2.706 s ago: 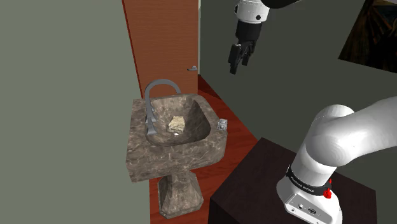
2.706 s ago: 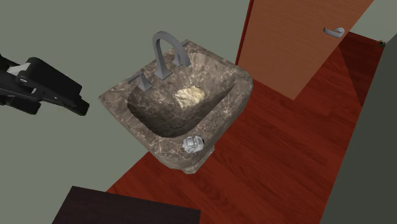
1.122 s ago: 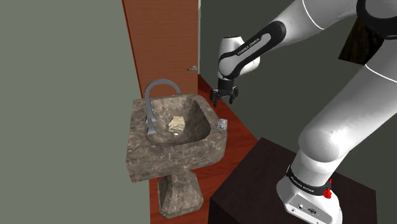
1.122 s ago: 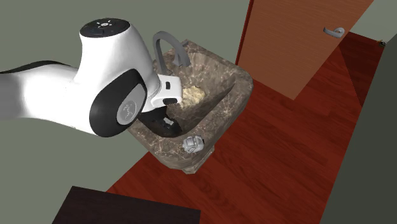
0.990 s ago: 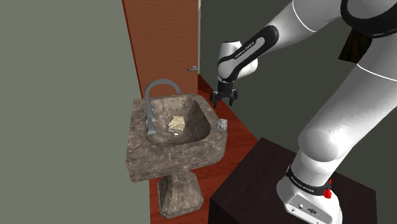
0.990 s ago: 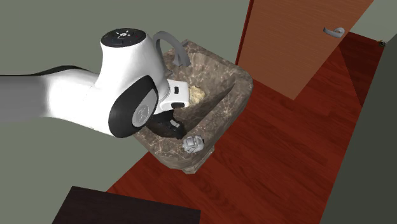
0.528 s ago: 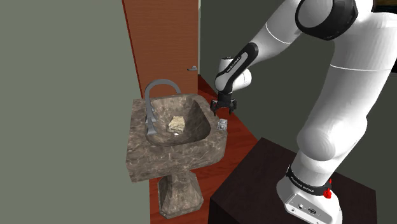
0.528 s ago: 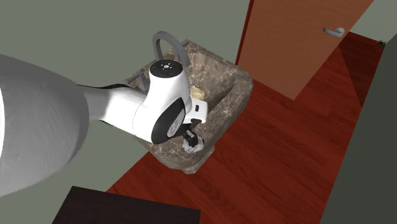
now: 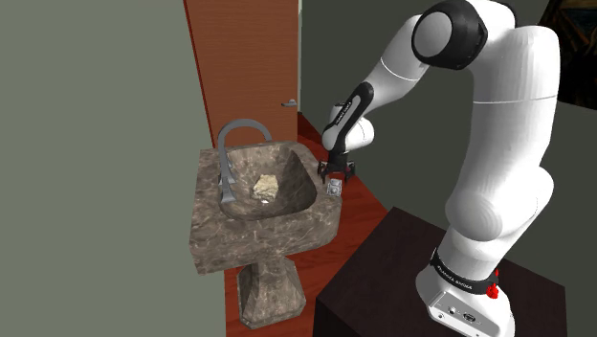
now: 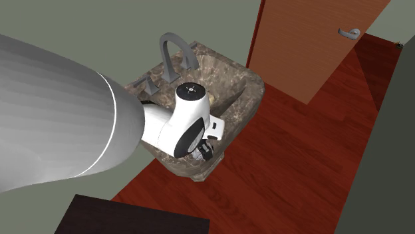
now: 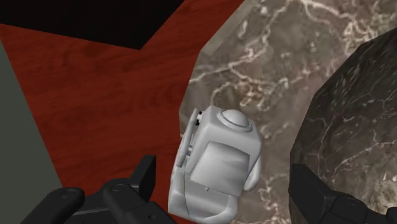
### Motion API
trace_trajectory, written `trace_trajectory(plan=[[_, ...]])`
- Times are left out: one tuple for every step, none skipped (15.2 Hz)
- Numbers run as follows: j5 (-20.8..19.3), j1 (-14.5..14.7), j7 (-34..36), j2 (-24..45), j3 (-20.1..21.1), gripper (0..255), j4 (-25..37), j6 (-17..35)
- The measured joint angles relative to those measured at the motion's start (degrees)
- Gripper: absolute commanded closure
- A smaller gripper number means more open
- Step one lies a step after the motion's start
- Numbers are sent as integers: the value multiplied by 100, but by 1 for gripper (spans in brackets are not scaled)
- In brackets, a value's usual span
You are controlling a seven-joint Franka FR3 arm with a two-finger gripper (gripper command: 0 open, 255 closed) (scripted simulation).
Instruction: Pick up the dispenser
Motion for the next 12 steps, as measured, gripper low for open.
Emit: trace_trajectory(plan=[[7, -9, -11, 97, 1, 0, 23, 74], [12, -12, -13, 163, 4, 0, 13, 150], [15, -11, -10, 245, 7, 0, 13, 232], [19, -14, -14, 303, 9, 0, 34, 269], [21, -18, -18, 326, 10, 255, 32, 294], [22, -19, -21, 338, 11, 255, 34, 307], [22, -20, -22, 342, 12, 255, 34, 313], [23, -21, -22, 344, 12, 255, 36, 316], [23, -21, -22, 344, 12, 255, 36, 319], [23, -20, -22, 343, 12, 255, 35, 320], [23, -20, -22, 342, 13, 255, 34, 320], [23, -20, -24, 341, 14, 255, 31, 321]])
